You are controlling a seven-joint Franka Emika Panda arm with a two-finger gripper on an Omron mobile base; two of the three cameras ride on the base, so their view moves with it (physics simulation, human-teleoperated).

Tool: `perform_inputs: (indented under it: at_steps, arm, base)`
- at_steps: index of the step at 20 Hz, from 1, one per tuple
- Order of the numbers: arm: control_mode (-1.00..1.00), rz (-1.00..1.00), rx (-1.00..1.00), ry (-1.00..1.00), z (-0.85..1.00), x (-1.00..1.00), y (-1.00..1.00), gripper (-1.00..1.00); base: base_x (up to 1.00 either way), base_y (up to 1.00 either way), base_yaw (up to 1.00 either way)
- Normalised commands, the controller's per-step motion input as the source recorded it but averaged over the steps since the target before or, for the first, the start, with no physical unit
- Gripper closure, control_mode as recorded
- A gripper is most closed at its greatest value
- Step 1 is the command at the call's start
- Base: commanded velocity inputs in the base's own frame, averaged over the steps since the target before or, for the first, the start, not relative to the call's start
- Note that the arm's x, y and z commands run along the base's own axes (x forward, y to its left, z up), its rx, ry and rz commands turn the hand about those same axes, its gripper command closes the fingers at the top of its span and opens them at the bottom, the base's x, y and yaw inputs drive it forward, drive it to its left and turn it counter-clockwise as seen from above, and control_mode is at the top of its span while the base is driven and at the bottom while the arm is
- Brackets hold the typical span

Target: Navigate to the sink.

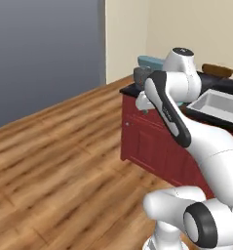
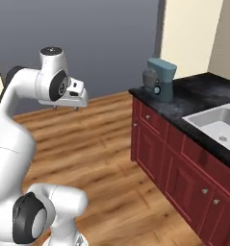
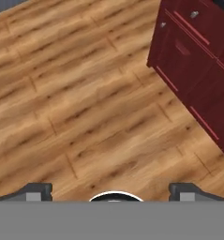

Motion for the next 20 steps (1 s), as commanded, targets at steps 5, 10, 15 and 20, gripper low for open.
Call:
perform_inputs:
  at_steps: [5,10,15,20]
  arm:
    - [1.0,0.0,0.0,0.0,0.0,0.0,0.0,-1.0]
    - [1.0,0.0,0.0,0.0,0.0,0.0,0.0,-1.0]
    - [1.0,0.0,0.0,0.0,0.0,0.0,0.0,-1.0]
    - [1.0,0.0,0.0,0.0,0.0,0.0,0.0,-1.0]
  base:
    - [0.2,-0.59,-0.55]
    - [0.59,-0.25,-0.56]
    - [0.85,-0.19,-0.47]
    - [0.9,-0.15,-0.48]
